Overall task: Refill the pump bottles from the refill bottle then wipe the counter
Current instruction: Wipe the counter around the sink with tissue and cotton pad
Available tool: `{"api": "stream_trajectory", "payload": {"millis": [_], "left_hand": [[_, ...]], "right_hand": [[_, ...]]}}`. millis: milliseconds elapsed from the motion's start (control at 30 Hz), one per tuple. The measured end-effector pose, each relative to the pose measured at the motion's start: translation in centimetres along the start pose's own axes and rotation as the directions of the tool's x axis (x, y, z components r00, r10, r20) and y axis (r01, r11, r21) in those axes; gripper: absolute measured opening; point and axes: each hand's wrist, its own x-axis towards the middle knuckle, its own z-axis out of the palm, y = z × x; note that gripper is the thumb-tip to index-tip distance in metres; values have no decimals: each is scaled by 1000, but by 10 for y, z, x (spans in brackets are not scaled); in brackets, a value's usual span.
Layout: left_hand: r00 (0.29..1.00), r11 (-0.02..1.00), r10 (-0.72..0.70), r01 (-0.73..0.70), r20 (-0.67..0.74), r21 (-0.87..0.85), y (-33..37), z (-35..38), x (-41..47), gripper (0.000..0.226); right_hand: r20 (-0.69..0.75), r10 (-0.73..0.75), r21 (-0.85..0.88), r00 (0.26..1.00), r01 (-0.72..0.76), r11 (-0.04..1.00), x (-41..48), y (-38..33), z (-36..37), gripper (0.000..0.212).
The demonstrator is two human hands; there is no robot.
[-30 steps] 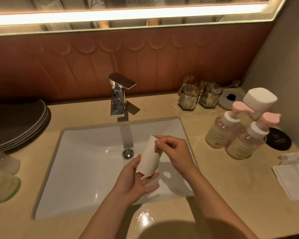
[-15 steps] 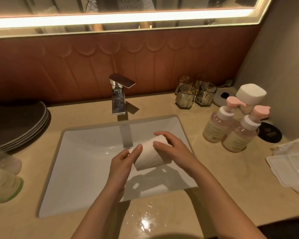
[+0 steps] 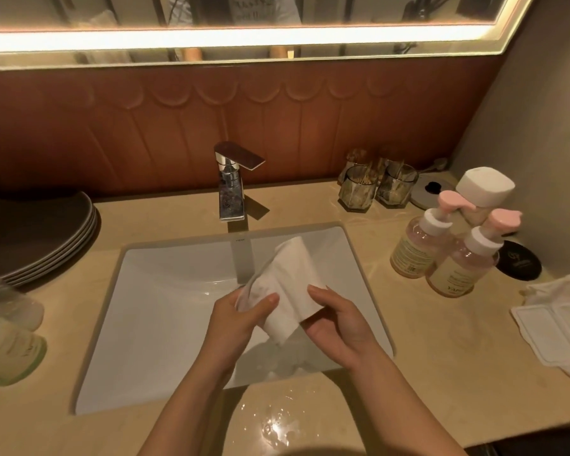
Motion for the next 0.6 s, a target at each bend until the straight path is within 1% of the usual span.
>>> {"api": "stream_trajectory", "payload": {"millis": [67, 133, 200, 267, 367, 400, 433, 467, 500, 533, 567, 600], "left_hand": [[998, 999, 24, -22, 52, -50, 6, -7, 1, 30], [995, 988, 36, -21, 94, -150, 13, -12, 1, 44], [986, 960, 27, 20, 164, -280, 19, -16, 2, 47], [971, 927, 27, 64, 237, -369, 28, -15, 1, 44], [974, 849, 21, 102, 224, -519, 37, -11, 0, 26], [980, 816, 11, 106, 199, -569, 38, -9, 1, 28], [987, 780, -9, 108, 162, -617, 36, -9, 2, 39], [992, 738, -29, 106, 125, -666, 36, -10, 3, 44], [994, 697, -40, 100, 101, -710, 36, -11, 4, 40], [994, 662, -47, 108, 103, -741, 35, -13, 6, 32], [991, 630, -52, 130, 126, -766, 36, -13, 7, 25], [984, 599, -54, 169, 171, -783, 36, -13, 8, 25]], "right_hand": [[64, 24, 73, 998, -29, 997, -1, 5, -3, 81], [87, 36, 117, 996, -46, 992, -1, 8, -4, 93], [126, 58, 114, 990, -73, 991, -1, 11, -1, 94], [163, 93, 101, 982, -111, 989, -2, 13, 4, 91], [167, 156, 115, 973, -177, 978, 2, 13, 11, 99], [161, 167, 134, 973, -189, 973, 3, 11, 14, 98], [158, 173, 145, 972, -196, 970, 4, 9, 16, 93], [160, 178, 142, 971, -201, 969, 5, 8, 17, 84], [163, 181, 131, 970, -203, 970, 5, 7, 16, 74], [168, 185, 123, 968, -207, 971, 5, 6, 15, 66], [172, 185, 110, 968, -205, 973, 5, 5, 13, 60], [169, 187, 96, 968, -205, 974, 5, 5, 12, 57]]}}
